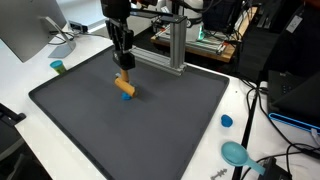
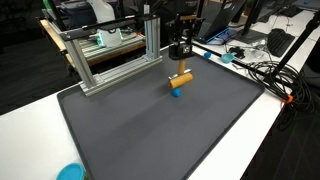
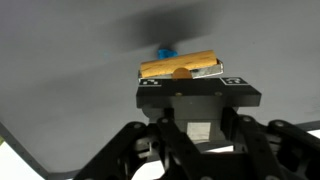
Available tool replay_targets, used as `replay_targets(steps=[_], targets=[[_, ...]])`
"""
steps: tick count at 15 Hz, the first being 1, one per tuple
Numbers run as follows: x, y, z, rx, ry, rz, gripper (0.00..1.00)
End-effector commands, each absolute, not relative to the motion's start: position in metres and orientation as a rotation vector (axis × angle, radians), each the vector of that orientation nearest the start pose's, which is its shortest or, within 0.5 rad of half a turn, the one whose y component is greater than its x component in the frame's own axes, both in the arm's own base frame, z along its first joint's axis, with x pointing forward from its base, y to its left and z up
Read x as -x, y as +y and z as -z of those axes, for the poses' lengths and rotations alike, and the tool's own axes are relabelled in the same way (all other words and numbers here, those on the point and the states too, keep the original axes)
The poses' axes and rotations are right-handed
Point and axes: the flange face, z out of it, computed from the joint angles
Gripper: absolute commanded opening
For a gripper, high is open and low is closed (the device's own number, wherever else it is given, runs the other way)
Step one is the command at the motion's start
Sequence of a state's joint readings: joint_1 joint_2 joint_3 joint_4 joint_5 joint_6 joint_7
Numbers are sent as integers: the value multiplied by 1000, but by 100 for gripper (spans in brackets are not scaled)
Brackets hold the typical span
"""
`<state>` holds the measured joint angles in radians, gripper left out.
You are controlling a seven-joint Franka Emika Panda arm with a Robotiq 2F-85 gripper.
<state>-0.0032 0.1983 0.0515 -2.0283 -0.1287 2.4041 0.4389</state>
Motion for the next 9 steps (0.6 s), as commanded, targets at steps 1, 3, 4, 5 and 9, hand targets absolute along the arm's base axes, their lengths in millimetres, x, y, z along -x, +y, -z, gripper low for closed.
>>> replay_targets(steps=[1,3,4,5,9], targets=[[-596,20,-367,3096,533,367,21],[-587,15,-368,3107,525,379,21],[-582,14,-368,3108,516,385,21],[-579,15,-367,3106,506,384,21],[-579,20,-358,3099,502,383,21]])
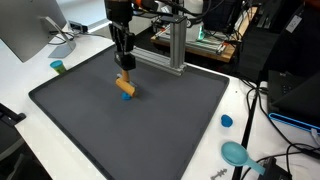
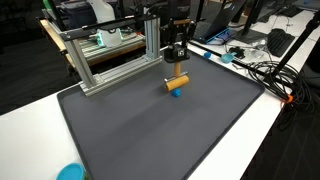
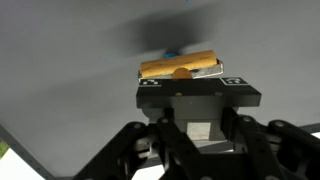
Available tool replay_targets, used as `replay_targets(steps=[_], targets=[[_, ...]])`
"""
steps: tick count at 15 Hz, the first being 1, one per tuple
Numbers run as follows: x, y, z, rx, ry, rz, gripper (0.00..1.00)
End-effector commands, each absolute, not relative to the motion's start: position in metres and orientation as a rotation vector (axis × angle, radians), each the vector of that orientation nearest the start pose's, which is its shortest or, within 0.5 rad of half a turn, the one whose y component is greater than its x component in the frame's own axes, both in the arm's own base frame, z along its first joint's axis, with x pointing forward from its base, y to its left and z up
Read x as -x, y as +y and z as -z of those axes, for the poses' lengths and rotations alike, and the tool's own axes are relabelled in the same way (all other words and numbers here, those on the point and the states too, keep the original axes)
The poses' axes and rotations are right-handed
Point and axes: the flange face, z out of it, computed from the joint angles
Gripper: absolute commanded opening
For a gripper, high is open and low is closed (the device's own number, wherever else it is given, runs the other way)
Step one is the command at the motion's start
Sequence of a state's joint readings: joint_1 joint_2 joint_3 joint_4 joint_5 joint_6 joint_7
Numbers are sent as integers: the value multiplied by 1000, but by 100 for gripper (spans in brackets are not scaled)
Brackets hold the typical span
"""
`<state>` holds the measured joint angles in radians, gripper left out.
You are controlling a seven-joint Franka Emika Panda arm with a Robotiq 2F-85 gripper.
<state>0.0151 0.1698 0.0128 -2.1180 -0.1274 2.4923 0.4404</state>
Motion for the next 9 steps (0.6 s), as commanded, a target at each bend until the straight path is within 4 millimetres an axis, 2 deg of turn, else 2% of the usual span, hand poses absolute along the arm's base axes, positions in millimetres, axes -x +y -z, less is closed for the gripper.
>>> replay_targets(steps=[1,6,9], targets=[[-580,20,-356,3097,518,402,21],[-576,12,-365,3102,547,449,21],[-578,8,-363,3099,568,449,21]])
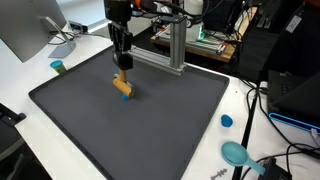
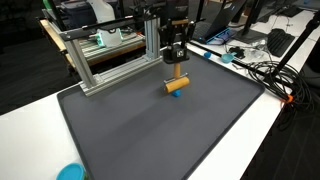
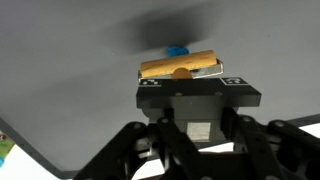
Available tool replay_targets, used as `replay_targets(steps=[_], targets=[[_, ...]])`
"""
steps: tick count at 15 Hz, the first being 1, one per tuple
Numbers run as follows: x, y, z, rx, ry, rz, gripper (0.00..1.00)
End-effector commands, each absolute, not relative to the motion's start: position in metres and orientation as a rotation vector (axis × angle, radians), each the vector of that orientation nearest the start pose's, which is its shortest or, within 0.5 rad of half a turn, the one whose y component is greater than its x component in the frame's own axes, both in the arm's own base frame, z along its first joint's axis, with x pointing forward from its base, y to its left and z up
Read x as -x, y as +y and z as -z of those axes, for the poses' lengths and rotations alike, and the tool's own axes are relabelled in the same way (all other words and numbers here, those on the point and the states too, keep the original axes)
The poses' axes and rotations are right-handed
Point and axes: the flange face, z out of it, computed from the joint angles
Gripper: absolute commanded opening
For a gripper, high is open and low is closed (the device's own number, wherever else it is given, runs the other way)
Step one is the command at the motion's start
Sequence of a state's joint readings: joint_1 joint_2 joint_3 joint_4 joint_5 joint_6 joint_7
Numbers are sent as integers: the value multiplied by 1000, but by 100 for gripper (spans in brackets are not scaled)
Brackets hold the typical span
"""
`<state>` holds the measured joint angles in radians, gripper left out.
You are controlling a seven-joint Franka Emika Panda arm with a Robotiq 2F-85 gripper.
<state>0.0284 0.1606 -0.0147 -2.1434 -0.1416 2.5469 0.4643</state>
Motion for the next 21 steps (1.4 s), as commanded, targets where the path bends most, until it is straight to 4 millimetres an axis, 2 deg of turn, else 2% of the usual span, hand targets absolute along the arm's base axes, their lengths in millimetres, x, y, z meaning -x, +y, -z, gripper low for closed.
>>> replay_targets(steps=[1,13,21], targets=[[-580,8,-361,3092,576,452,21],[-593,13,-328,3094,629,400,21],[-596,20,-302,3147,614,287,21]])
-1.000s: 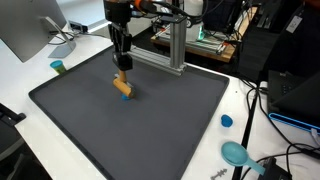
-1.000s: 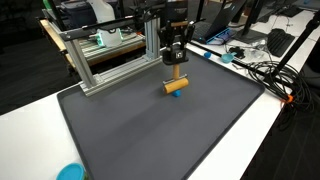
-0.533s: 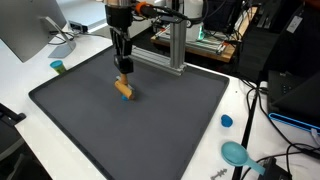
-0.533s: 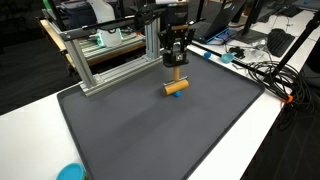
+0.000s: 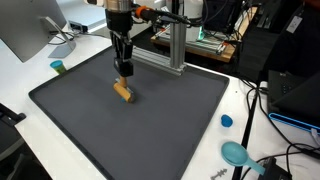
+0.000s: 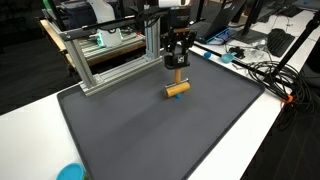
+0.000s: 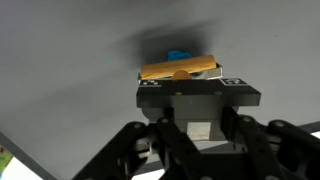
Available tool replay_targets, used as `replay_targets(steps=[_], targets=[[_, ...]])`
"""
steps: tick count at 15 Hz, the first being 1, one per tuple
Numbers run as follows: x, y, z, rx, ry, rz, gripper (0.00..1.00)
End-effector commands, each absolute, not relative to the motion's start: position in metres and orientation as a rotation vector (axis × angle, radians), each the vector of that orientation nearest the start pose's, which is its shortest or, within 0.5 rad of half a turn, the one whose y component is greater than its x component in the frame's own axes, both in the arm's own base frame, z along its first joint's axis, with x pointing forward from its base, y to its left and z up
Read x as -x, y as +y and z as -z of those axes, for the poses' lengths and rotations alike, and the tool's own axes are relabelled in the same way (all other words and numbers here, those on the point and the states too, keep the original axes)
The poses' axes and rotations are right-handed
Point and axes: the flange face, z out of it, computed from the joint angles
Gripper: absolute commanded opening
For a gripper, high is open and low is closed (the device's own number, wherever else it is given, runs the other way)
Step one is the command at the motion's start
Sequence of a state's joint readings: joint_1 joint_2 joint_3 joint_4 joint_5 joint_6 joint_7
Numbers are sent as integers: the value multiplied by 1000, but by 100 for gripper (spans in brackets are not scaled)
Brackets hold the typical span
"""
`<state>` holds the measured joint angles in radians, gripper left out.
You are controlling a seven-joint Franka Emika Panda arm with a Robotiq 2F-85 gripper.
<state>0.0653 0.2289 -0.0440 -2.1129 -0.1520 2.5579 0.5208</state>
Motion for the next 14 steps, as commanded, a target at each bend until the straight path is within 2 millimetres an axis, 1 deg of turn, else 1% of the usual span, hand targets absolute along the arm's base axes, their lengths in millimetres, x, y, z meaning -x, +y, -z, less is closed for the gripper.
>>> replay_targets(steps=[1,5,11,12,13,14], targets=[[-596,20,-300,3155,611,270,21],[-596,23,-293,3185,604,170,21],[-609,24,-283,3143,595,127,21],[-609,24,-282,3148,588,89,21],[-608,22,-324,3146,588,247,46],[-609,22,-324,3146,588,237,46]])
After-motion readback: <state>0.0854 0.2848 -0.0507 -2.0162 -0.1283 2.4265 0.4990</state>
